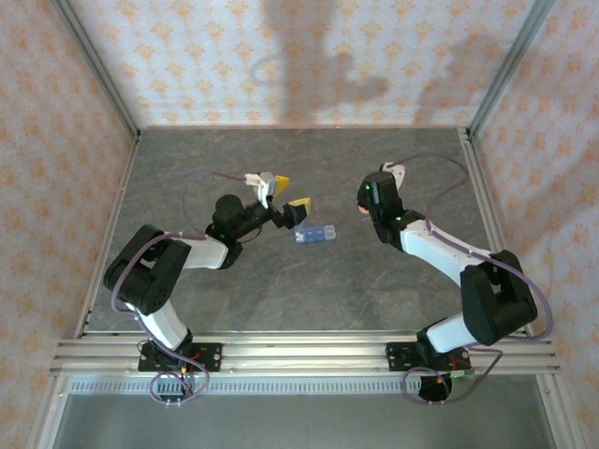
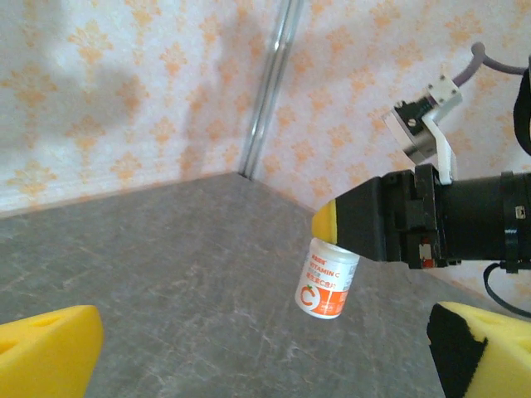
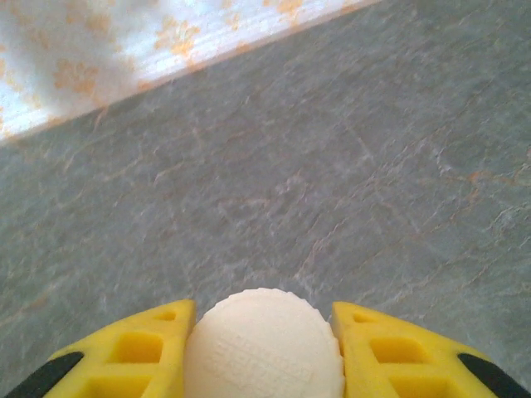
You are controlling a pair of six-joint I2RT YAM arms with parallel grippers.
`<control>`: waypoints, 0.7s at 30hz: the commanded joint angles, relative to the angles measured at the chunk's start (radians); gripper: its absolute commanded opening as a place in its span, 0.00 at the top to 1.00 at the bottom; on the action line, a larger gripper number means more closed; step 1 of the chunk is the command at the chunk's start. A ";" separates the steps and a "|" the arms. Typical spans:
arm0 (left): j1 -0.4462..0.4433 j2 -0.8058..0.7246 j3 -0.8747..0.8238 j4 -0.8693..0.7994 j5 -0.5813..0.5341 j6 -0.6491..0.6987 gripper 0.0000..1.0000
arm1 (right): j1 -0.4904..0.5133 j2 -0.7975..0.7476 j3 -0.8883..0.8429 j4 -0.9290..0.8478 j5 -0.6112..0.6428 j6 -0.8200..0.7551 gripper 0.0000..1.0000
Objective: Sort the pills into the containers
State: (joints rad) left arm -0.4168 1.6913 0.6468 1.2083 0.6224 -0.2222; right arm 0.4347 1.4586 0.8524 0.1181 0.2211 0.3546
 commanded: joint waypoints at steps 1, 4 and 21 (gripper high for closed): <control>0.012 -0.047 -0.009 0.012 -0.064 0.046 0.00 | -0.007 0.038 -0.038 0.109 0.128 0.057 0.72; 0.019 -0.068 0.002 -0.032 -0.078 0.055 0.00 | -0.007 0.074 -0.060 0.127 0.148 0.101 0.72; 0.056 -0.112 0.083 -0.247 -0.024 0.023 0.00 | -0.007 0.137 -0.128 0.151 0.134 0.209 0.39</control>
State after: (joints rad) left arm -0.3645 1.5993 0.7322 0.9249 0.5686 -0.2085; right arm 0.4347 1.5944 0.7303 0.2611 0.3336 0.5495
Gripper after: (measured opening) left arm 0.998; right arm 0.580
